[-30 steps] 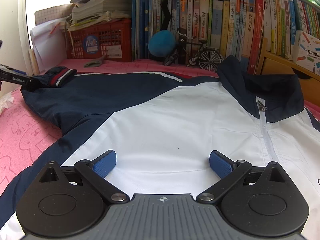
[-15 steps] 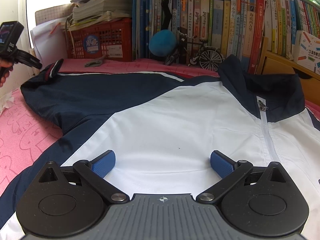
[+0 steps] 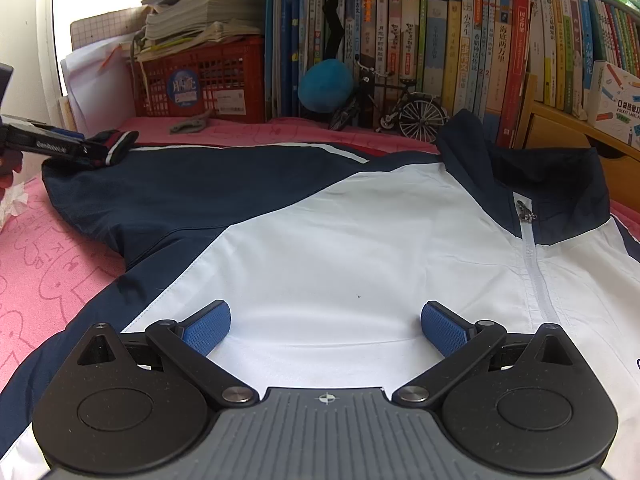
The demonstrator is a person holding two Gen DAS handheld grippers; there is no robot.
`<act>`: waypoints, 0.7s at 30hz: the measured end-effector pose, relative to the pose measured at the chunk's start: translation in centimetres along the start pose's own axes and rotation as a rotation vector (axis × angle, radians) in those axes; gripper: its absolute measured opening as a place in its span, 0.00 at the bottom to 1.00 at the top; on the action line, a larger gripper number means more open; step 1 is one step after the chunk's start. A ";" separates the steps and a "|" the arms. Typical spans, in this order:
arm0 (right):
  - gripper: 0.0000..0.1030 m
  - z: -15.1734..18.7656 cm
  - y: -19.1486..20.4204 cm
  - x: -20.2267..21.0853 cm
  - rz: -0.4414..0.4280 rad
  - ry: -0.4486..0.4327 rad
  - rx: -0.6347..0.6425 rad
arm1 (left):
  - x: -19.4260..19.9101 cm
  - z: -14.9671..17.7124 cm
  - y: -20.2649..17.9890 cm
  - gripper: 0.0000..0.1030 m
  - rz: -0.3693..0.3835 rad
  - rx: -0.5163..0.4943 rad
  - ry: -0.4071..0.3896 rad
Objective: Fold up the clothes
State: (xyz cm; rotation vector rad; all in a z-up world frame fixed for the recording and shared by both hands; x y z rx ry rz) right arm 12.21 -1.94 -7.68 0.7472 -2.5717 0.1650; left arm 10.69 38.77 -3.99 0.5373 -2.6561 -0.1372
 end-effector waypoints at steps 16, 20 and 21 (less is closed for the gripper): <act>1.00 0.0 0.0 -0.1 -0.001 0.000 0.000 | -1.9 1.4 8.7 0.39 -0.276 0.400 0.146; 1.00 -0.1 0.0 -0.1 -0.002 0.000 0.000 | -2.7 3.2 8.1 0.70 -0.278 0.468 0.180; 1.00 -0.1 0.0 0.0 -0.002 0.000 0.000 | -3.1 3.6 7.9 0.73 -0.294 0.480 0.191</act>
Point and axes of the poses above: each gripper's, at about its wrist camera, not at the fingertips, and x roughly against the way its jaws point, y to its left, z to its underside, the point moved 2 cm from there along -x, roughly the way its jaws point, and after that the axes turned 13 degrees about -y, right-handed, at the moved point
